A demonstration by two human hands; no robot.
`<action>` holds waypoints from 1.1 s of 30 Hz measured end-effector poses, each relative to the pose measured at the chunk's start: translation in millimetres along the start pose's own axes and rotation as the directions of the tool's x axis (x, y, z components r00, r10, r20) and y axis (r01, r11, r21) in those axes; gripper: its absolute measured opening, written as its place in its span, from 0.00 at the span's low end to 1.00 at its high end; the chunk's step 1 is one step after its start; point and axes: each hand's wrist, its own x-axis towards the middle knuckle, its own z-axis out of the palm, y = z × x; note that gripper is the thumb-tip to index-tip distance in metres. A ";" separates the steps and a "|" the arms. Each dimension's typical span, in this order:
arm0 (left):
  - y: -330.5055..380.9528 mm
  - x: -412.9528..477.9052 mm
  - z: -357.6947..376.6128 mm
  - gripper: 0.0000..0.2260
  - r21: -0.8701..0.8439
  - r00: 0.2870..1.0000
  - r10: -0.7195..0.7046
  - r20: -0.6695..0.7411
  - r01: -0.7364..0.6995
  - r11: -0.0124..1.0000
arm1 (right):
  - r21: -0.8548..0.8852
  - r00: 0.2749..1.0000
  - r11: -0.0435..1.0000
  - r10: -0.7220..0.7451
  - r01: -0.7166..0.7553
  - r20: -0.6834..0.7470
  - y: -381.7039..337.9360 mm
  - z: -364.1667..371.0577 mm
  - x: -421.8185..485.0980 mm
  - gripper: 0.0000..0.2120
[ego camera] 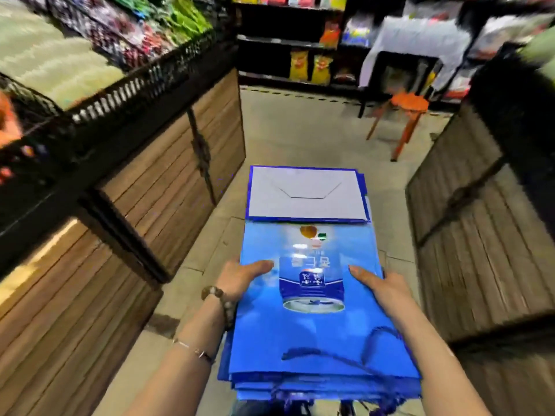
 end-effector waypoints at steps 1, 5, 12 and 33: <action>12.8 18.0 8.4 0.06 0.011 0.999 -0.005 0.049 0.004 1.000 | 0.012 0.999 1.000 0.009 -0.009 -0.035 -6.7 -1.4 11.0 0.04; 48.4 86.7 33.0 0.04 0.031 0.986 -0.066 0.153 0.062 0.998 | 0.034 0.986 0.999 0.014 -0.009 -0.163 -37.8 -5.6 51.0 0.04; 108.3 205.1 75.3 0.05 0.111 0.974 -0.092 0.209 0.070 0.991 | 0.030 0.969 0.999 0.017 -0.010 -0.247 -83.4 -7.2 164.5 0.07; 332.2 635.4 252.8 0.12 0.146 0.985 -0.048 0.166 0.023 0.989 | 0.011 0.983 1.000 -0.009 0.011 -0.182 -309.9 -35.7 626.5 0.07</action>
